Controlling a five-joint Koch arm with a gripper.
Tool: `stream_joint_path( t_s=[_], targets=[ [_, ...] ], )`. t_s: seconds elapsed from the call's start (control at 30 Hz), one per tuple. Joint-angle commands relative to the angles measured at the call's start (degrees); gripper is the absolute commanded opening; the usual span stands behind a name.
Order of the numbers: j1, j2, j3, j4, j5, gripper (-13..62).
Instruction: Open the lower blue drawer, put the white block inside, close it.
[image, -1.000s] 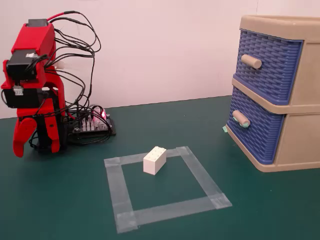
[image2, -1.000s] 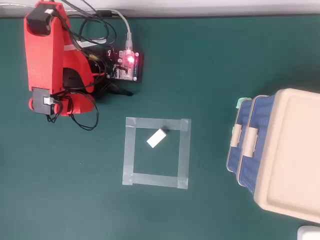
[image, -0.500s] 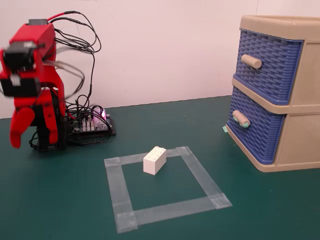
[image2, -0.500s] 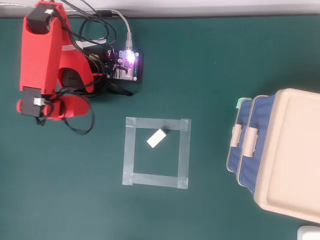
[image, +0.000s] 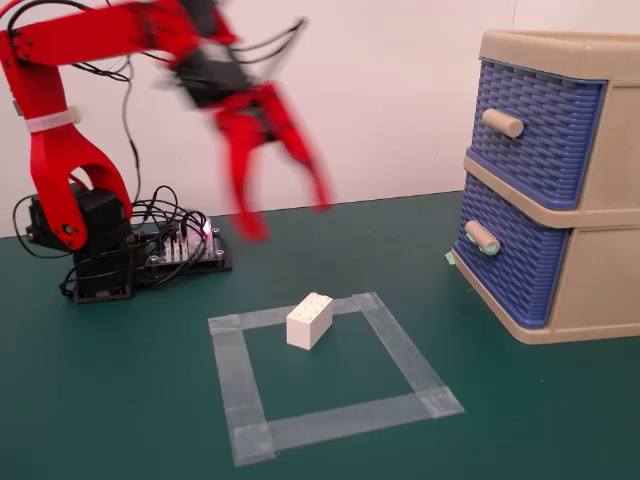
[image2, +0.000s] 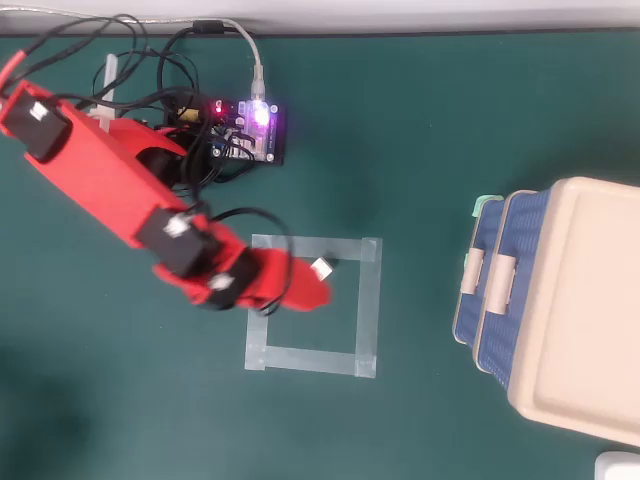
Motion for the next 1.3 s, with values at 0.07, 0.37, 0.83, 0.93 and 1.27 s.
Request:
stream_joint_path(
  t_s=[0.07, 0.37, 0.83, 0.93, 1.27],
  targets=[
    [-11.6, -7.3, -2.2, -17.3, 27.0, 33.7],
    [-15.0, -20.5, 0.7, -52.5, 53.1, 32.2],
    [-15.9, -48.3, 6.9, -124.0, 26.5, 31.9],
    [-16.3, -51.5, 1.3, -120.9, 26.4, 31.3],
    [-21.3, -52.8, -9.1, -99.0, 26.4, 9.8]
  ],
)
